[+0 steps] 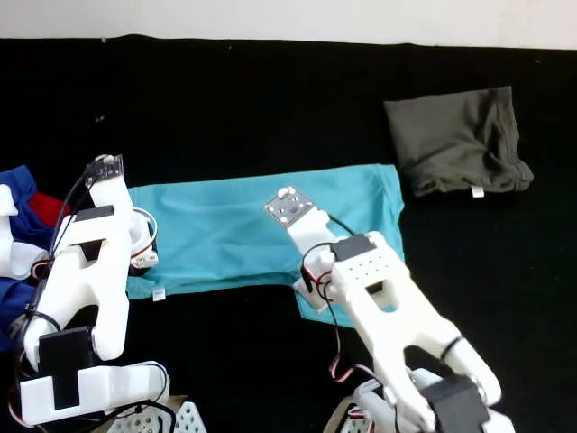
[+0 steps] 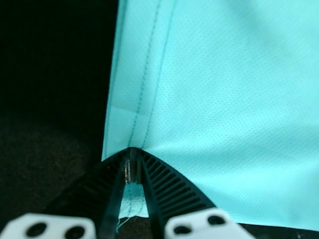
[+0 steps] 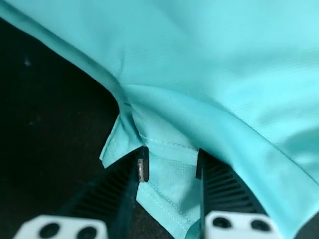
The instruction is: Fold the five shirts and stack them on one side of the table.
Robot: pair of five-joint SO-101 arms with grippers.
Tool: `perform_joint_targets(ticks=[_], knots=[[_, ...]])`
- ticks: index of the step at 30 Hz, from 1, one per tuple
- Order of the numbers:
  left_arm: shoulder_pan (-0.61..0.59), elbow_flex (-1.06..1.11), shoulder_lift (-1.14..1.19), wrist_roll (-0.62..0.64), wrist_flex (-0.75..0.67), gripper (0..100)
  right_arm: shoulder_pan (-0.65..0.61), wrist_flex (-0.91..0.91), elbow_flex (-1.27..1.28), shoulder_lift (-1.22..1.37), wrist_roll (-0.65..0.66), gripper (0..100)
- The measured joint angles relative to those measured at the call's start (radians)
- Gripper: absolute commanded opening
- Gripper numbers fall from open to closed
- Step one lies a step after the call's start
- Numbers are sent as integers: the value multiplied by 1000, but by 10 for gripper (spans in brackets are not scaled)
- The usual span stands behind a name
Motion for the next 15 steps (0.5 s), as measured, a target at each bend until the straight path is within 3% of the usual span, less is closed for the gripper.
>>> perform_joint_targets(ticks=[5, 11, 15], knots=[[-2, 0, 0, 0, 0, 8, 0, -40, -37, 129, 0, 165], [-2, 0, 0, 0, 0, 8, 8, -40, -83, 178, 0, 3], [-2, 0, 0, 0, 0, 8, 8, -44, -84, 180, 0, 5]])
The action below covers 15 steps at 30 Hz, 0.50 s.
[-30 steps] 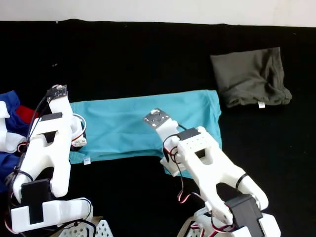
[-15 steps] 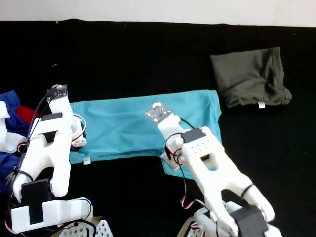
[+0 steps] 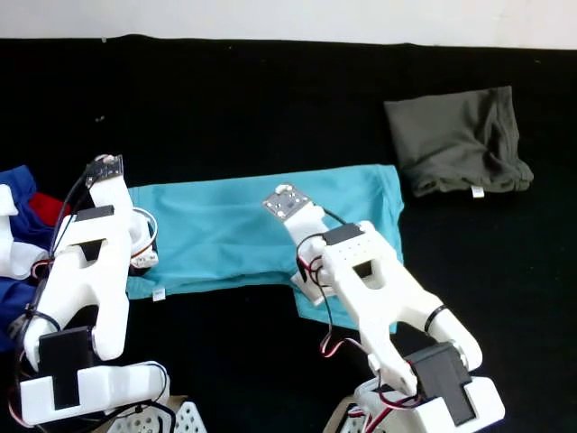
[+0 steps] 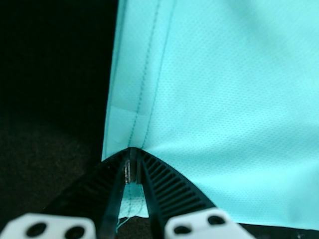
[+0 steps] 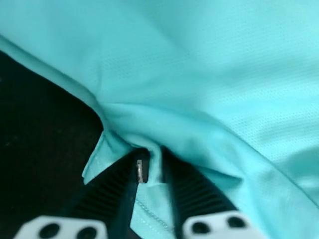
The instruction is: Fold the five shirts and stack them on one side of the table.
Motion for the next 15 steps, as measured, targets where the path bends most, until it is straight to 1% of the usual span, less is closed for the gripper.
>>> perform_joint_targets(ticks=[4, 7, 15], knots=[[0, 0, 0, 0, 0, 8, 23, 0, 0, -20, 0, 5], [0, 0, 0, 0, 0, 8, 48, 37, 0, -97, 0, 5], [0, 0, 0, 0, 0, 8, 52, 227, 0, -331, 8, 5]])
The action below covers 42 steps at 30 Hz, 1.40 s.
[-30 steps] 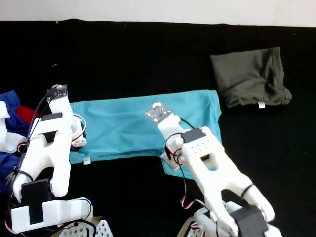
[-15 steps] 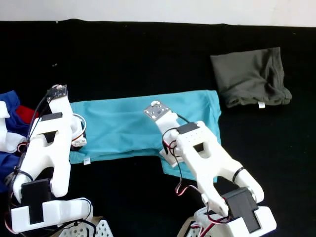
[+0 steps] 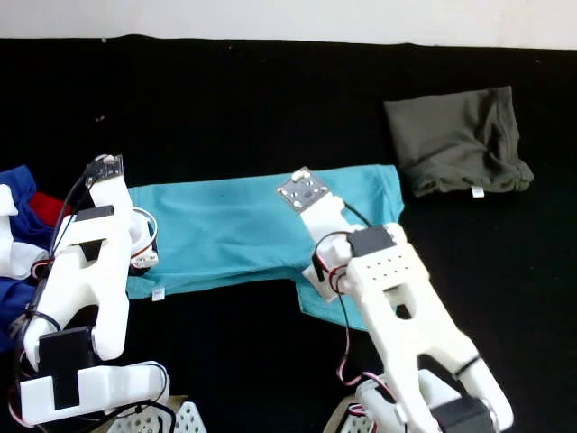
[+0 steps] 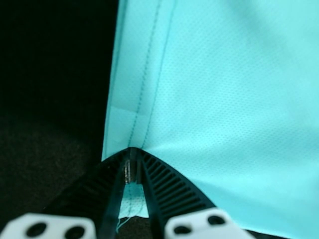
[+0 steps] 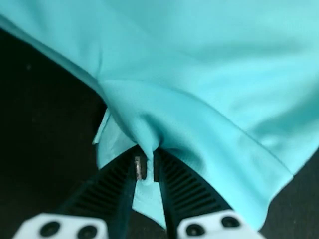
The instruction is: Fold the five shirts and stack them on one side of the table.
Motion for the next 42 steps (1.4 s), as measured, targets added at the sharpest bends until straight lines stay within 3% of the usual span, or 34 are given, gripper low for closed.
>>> perform_joint_targets(ticks=[11, 16, 21, 30, 39, 42], knots=[[0, 0, 0, 0, 0, 8, -17, 75, 0, -21, 35, 7], [0, 0, 0, 0, 0, 8, -17, 89, 0, -21, 55, 80], [0, 0, 0, 0, 0, 8, -17, 91, 0, -21, 55, 3], [0, 0, 0, 0, 0, 8, -26, 135, 0, -31, 55, 7], [0, 0, 0, 0, 0, 8, -129, 196, -9, -31, 55, 11], [0, 0, 0, 0, 0, 8, -132, 199, -20, -31, 63, 74]])
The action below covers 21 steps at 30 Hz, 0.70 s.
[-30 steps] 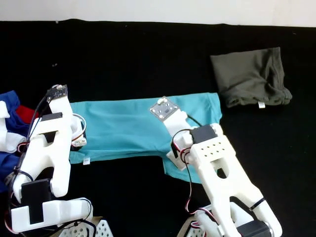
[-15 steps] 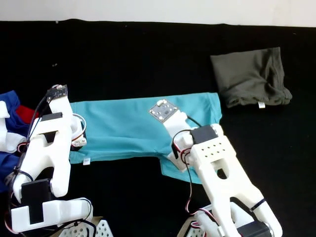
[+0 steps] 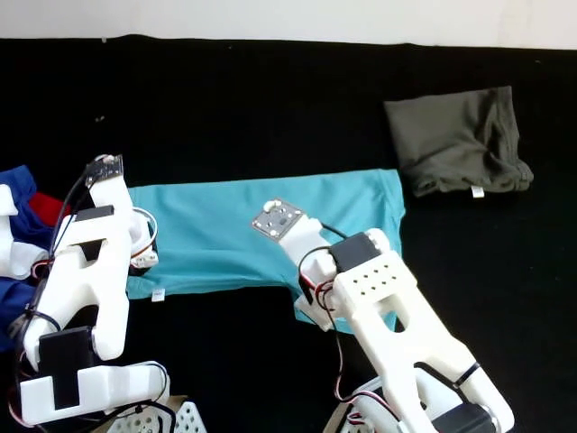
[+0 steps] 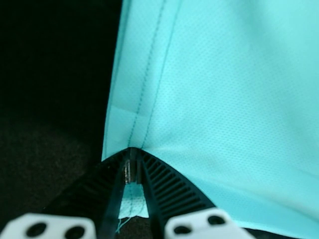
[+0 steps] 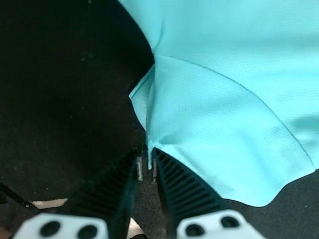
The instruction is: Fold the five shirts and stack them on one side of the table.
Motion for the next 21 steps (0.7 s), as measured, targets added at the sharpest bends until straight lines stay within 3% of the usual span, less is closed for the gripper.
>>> perform_joint_targets(ticks=[4, 9, 13, 16, 21], knots=[[0, 0, 0, 0, 0, 8, 0, 32, -3, 0, 28, 180], [0, 0, 0, 0, 0, 8, 0, 147, -126, -54, 32, 180], [0, 0, 0, 0, 0, 8, 87, 167, -183, -110, 34, 180], [0, 0, 0, 0, 0, 8, 180, 103, -118, -94, 69, 180], [0, 0, 0, 0, 0, 8, 322, -164, 51, 44, 109, 180]])
